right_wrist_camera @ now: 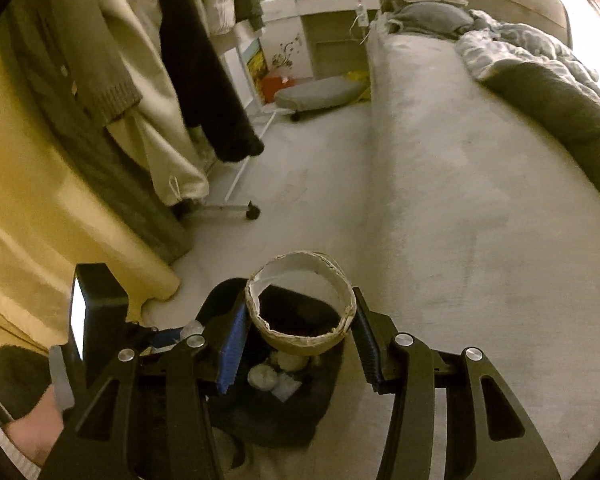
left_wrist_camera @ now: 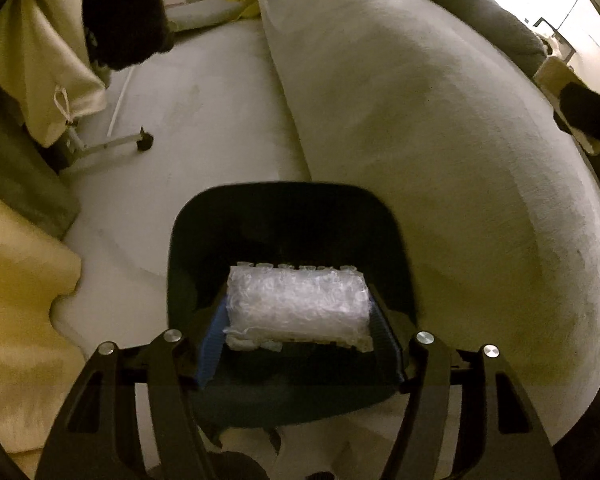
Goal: Collect trash
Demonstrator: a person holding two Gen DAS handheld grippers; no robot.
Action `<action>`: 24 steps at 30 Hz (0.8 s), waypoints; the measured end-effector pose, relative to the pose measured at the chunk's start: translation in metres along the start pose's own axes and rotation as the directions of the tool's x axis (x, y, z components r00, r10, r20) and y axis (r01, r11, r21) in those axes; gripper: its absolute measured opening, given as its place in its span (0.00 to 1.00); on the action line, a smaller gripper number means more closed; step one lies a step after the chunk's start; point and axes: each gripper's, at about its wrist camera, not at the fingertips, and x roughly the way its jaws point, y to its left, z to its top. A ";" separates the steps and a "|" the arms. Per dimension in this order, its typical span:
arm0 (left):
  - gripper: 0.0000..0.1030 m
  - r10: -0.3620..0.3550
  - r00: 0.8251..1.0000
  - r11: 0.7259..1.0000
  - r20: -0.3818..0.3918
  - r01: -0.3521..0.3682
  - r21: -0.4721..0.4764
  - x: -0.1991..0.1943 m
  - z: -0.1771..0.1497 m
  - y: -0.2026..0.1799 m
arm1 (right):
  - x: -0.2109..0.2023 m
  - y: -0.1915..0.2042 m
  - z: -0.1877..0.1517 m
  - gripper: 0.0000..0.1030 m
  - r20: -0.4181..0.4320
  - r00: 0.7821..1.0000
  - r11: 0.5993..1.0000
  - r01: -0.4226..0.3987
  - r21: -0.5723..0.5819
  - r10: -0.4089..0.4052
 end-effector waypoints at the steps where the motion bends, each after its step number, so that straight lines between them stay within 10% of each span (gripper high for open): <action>1: 0.70 -0.015 1.000 1.000 -0.015 0.015 -0.011 0.001 -0.002 0.005 | 0.005 0.003 0.000 0.48 -0.008 1.000 1.000 -0.004 -0.001 0.004; 10: 0.77 -0.001 1.000 1.000 0.028 0.002 -0.019 -0.023 -0.010 0.029 | 0.038 0.015 0.000 0.48 -0.058 0.998 0.999 -0.032 0.011 0.033; 24: 0.60 0.030 0.988 0.999 0.150 -0.028 -0.015 -0.073 -0.014 0.062 | 0.102 0.038 -0.013 0.48 -0.173 0.985 0.999 -0.026 -0.029 0.020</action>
